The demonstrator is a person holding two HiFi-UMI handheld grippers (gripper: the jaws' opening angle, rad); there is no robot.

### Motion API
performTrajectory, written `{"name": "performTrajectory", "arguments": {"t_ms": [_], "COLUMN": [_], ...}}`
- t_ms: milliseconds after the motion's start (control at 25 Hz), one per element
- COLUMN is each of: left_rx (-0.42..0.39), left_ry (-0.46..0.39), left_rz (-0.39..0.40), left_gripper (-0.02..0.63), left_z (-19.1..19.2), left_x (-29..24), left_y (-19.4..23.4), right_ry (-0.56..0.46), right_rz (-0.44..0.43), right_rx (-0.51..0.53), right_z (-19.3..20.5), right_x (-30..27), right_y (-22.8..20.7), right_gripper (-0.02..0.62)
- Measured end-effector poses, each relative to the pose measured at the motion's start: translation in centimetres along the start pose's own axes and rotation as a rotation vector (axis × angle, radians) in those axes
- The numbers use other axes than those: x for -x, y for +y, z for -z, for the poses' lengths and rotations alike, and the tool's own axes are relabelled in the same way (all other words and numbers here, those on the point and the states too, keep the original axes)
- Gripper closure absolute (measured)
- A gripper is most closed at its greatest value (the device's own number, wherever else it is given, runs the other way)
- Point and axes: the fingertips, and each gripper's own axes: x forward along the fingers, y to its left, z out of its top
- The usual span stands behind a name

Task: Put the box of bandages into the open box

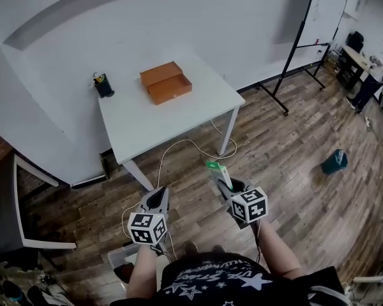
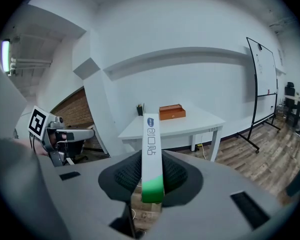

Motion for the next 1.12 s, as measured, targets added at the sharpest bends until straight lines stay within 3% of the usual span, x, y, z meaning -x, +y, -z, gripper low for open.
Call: {"name": "performTrajectory", "arguments": {"t_ms": [200, 640, 880, 1120], "left_rx": [0.011, -0.007, -0.007, 0.005], "left_ry": [0.036, 0.014, 0.042, 0.055], "left_rz": [-0.002, 0.017, 0.005, -0.041], "left_gripper": [0.586, 0.586, 0.586, 0.586], "left_z": [1.8, -0.7, -1.0, -3.0], "left_x": [1.3, -0.8, -4.5, -10.6], "left_y": [3.6, 8.3, 9.8, 12.4], "right_ry": [-0.006, -0.02, -0.012, -0.008], "right_rz": [0.015, 0.043, 0.02, -0.031], "right_rx": [-0.006, -0.01, -0.03, -0.042], "right_z": [-0.5, -2.4, -3.3, -6.7], "right_x": [-2.0, -6.0, -10.3, -16.2], "right_y": [1.2, 1.6, -0.7, -5.7], "right_gripper": [0.486, 0.486, 0.486, 0.486]}}
